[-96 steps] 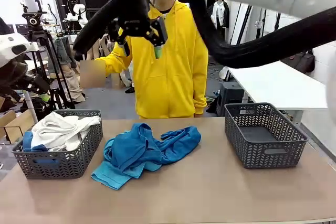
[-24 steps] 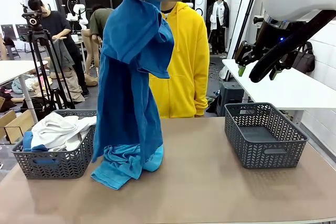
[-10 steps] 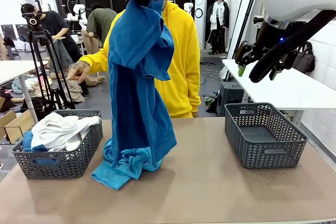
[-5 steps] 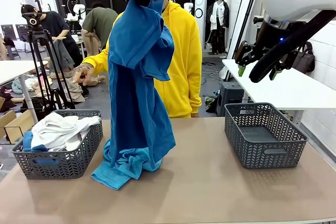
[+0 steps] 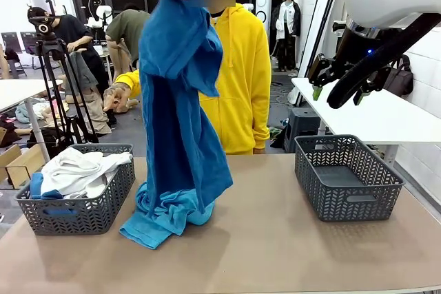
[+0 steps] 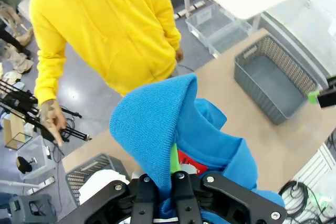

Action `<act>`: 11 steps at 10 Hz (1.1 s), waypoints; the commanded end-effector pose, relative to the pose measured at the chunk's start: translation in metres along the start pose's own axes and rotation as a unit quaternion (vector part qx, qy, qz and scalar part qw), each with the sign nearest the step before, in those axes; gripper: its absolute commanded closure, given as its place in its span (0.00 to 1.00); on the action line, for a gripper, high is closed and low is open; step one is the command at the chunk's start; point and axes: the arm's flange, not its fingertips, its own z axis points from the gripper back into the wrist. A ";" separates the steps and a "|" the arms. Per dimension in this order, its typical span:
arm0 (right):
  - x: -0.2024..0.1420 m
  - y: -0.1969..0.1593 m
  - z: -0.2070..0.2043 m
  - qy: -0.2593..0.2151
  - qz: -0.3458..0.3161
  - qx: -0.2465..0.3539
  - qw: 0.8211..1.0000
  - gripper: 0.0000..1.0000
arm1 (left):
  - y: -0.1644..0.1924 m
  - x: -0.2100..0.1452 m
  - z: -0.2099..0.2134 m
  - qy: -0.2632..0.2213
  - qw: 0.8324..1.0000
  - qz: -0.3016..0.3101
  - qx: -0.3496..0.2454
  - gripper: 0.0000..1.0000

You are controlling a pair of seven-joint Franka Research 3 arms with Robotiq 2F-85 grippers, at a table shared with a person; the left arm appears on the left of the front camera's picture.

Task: Sort the tops and bottoms.
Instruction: Sort the clothes according to human instructions.

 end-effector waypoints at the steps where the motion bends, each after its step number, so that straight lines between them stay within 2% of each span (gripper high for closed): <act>1: -0.004 -0.002 -0.006 -0.006 -0.006 0.013 1.000 0.00 | 0.043 0.028 0.033 -0.061 0.996 0.019 0.058 1.00; 2: -0.004 -0.002 -0.006 -0.006 -0.006 0.013 1.000 0.00 | 0.066 0.040 0.053 -0.091 0.993 0.022 0.074 1.00; 4: -0.004 -0.002 -0.006 -0.006 -0.006 0.013 1.000 0.00 | 0.108 0.044 0.065 -0.106 0.986 0.026 0.124 1.00; 5: -0.004 -0.002 -0.006 -0.006 -0.006 0.013 1.000 0.00 | 0.133 0.038 0.064 -0.091 0.987 0.025 0.131 1.00; 6: -0.004 -0.002 -0.006 -0.006 -0.006 0.013 1.000 0.00 | 0.162 0.031 0.061 -0.093 0.985 0.051 0.139 1.00; 7: -0.004 -0.002 -0.006 -0.006 -0.006 0.013 1.000 0.00 | 0.195 0.019 0.054 -0.082 0.983 0.071 0.146 1.00; 9: -0.004 -0.002 -0.006 -0.006 -0.006 0.013 1.000 0.00 | 0.256 -0.018 0.050 -0.063 0.973 0.155 0.156 1.00; 11: -0.004 -0.002 -0.006 -0.006 -0.006 0.013 1.000 0.00 | 0.278 -0.055 0.046 -0.035 0.969 0.180 0.163 1.00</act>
